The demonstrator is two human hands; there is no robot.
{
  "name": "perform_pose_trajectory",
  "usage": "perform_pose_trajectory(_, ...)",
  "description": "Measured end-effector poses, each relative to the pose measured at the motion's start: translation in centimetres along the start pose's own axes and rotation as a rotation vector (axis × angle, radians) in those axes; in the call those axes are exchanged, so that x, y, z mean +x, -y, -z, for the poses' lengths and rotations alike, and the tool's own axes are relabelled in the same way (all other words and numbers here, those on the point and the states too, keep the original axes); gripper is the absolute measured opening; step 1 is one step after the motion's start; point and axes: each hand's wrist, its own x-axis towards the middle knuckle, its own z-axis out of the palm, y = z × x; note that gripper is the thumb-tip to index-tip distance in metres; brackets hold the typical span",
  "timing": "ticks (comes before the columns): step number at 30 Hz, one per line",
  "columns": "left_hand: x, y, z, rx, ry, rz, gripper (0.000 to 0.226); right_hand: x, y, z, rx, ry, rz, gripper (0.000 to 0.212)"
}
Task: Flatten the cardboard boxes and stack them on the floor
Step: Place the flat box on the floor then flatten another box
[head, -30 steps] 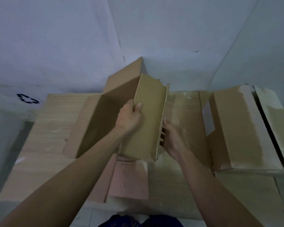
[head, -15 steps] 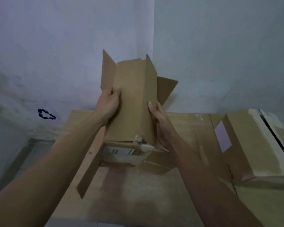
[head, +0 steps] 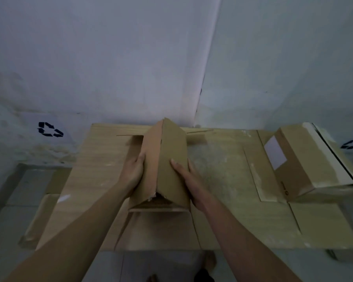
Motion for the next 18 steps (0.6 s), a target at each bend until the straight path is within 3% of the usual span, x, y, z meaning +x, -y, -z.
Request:
perform_pose_trajectory(5,-0.2,0.2,-0.2,0.011,0.021,-0.015,0.066,-0.6,-1.7,-0.1,0.019,-0.043,-0.076,0.064)
perform_pose_trajectory(9,-1.1,-0.4,-0.6,0.038,-0.104,-0.122,0.056,-0.7,0.1,-0.8,0.026,-0.136,0.067,0.05)
perform_pose_trajectory(12,-0.3,-4.5,0.6,-0.018,-0.122,-0.235,0.05,0.2,3.7,-1.2,0.013,-0.154,0.208,0.049)
perform_pose_trajectory(18,1.2,-14.6,3.3,-0.046,-0.133,-0.291,0.059,2.4,12.7,-1.0,0.05,-0.135,0.325,0.057)
